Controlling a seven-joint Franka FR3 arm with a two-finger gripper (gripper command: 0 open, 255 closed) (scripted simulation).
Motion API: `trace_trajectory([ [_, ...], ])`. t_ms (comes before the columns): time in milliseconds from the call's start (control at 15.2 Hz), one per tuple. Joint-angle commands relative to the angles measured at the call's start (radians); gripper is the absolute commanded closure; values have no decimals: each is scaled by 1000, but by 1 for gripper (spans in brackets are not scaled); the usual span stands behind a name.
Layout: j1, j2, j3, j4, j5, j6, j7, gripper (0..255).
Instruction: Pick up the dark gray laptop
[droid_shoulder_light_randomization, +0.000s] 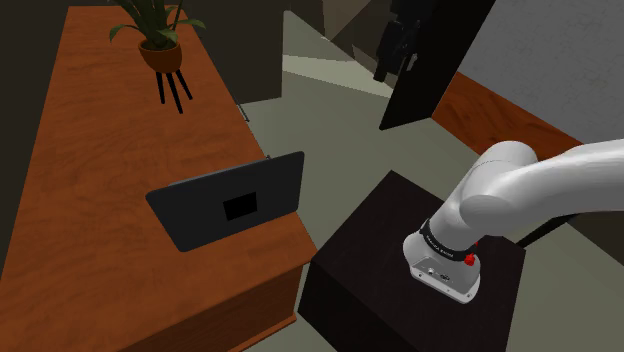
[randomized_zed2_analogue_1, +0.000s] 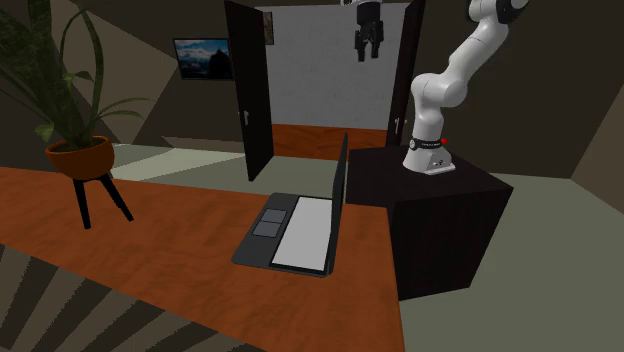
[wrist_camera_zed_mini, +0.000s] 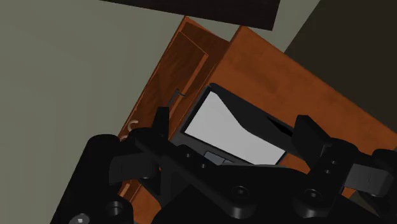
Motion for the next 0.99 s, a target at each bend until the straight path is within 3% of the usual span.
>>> trace_trajectory([
  [0,0,0,0,0,0,0,0,0],
  [924,183,411,84,86,33,313,-278,0],
])
